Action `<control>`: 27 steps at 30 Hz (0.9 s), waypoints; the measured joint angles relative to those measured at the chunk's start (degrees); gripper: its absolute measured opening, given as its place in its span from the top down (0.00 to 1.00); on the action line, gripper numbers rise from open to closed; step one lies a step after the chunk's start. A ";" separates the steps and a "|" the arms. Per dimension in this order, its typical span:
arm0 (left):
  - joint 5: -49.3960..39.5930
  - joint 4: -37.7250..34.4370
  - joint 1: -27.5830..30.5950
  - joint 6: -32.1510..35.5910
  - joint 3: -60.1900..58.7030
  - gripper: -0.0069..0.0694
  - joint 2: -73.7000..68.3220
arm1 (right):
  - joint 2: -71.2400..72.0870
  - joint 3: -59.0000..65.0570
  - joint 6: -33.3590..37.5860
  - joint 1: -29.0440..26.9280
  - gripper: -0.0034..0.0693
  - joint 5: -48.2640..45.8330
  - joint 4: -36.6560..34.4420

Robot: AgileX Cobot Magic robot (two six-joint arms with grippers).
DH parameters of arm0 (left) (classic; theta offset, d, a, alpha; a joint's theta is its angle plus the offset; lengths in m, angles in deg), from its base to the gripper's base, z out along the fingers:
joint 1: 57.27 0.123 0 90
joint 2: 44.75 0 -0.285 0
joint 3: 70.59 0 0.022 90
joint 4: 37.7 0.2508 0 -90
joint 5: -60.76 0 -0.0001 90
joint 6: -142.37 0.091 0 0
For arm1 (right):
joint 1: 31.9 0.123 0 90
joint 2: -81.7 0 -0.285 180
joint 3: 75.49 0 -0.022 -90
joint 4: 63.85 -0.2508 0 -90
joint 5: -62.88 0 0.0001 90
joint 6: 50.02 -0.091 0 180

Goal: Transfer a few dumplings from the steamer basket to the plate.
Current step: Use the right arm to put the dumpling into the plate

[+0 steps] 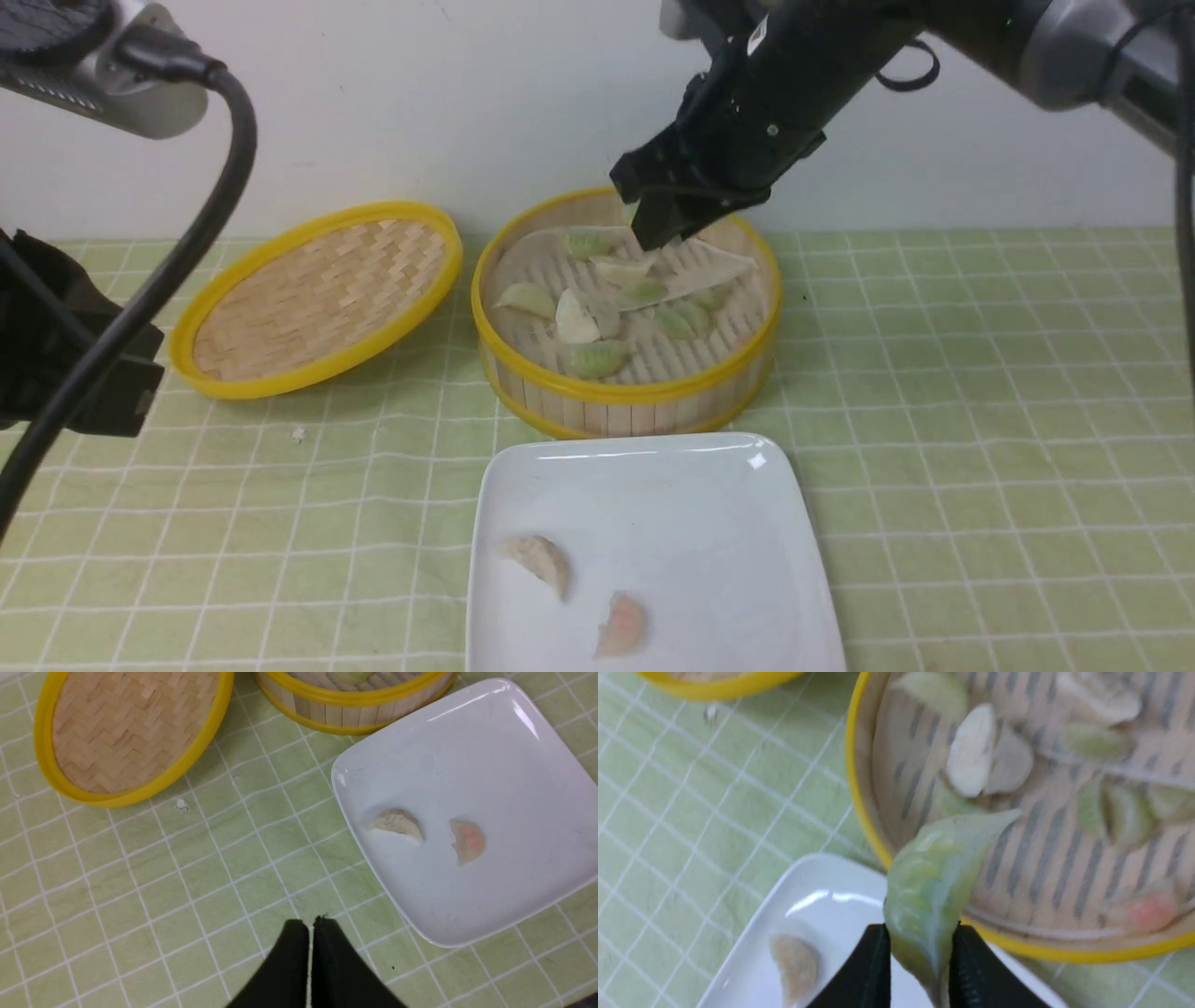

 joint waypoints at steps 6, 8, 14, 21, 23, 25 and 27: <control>-0.04 0.00 0.00 0.00 0.00 0.92 0.00 | 0.77 10.61 1.09 3.07 0.76 0.12 -0.20; -0.06 0.00 0.00 0.00 0.00 0.92 0.00 | 0.77 13.95 1.09 3.72 0.76 0.19 -0.20; -0.11 0.00 0.00 0.00 0.00 0.92 0.00 | 0.55 19.44 -0.46 4.08 0.76 0.41 -0.20; -0.11 0.00 0.00 0.00 0.00 0.92 0.00 | -1.45 19.76 -1.07 4.08 0.62 1.11 -0.37; -0.11 0.00 0.00 0.00 0.00 0.92 0.00 | -1.57 19.76 -1.53 4.08 0.54 1.12 -0.24; 0.23 0.00 0.00 0.00 0.00 0.92 0.00 | -1.57 19.76 -1.60 4.08 0.45 1.17 -0.24; 0.67 0.00 0.00 0.00 0.00 0.92 0.00 | -1.57 19.76 -1.23 4.08 0.38 1.17 -0.18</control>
